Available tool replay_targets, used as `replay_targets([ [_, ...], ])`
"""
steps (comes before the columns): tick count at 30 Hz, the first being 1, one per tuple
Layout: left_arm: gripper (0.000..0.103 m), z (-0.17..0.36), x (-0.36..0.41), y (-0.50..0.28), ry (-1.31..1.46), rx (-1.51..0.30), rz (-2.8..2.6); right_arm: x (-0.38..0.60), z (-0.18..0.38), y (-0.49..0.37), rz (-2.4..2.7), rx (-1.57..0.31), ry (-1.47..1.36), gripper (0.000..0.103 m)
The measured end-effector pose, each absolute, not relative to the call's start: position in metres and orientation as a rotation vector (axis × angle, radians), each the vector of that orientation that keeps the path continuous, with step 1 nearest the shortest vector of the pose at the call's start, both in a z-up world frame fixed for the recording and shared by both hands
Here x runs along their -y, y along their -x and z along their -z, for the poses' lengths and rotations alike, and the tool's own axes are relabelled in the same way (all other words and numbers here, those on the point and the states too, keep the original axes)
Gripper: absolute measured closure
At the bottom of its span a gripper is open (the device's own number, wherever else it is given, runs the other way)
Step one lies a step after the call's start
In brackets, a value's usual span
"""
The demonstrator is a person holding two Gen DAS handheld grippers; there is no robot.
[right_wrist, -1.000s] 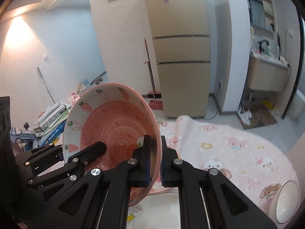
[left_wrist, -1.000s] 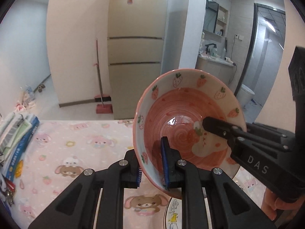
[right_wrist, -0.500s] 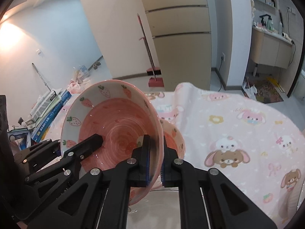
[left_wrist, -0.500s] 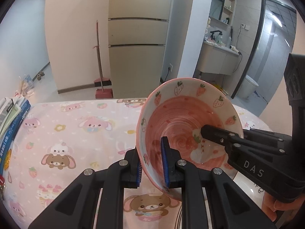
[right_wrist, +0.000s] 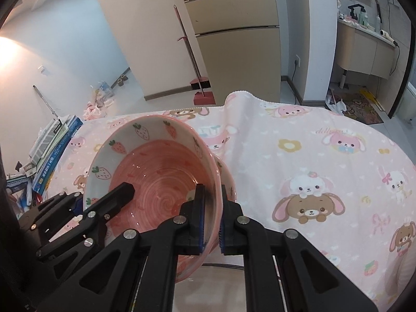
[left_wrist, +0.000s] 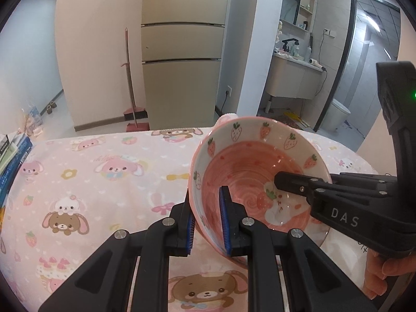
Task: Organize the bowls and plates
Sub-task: 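Lower the held pink bowl into the other pink bowl with both grippers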
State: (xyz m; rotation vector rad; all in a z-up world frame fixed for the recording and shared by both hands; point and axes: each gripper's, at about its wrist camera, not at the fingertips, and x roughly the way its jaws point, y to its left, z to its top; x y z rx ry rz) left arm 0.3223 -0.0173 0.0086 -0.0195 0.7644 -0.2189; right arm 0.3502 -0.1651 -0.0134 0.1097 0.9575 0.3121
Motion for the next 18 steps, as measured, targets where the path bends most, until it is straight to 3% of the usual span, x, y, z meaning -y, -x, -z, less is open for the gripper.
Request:
replay_targets([
  [8,0.084,-0.005,0.021,-0.323,-0.017,-0.778,0.186,0.161,0.017,-0.351,-0.296,-0.957,-0.07,0.094],
  [18,0.084,-0.006,0.02,-0.324,-0.039,-0.793,0.144,0.146,0.015,-0.346,-0.294,-0.951,0.035,0.083],
])
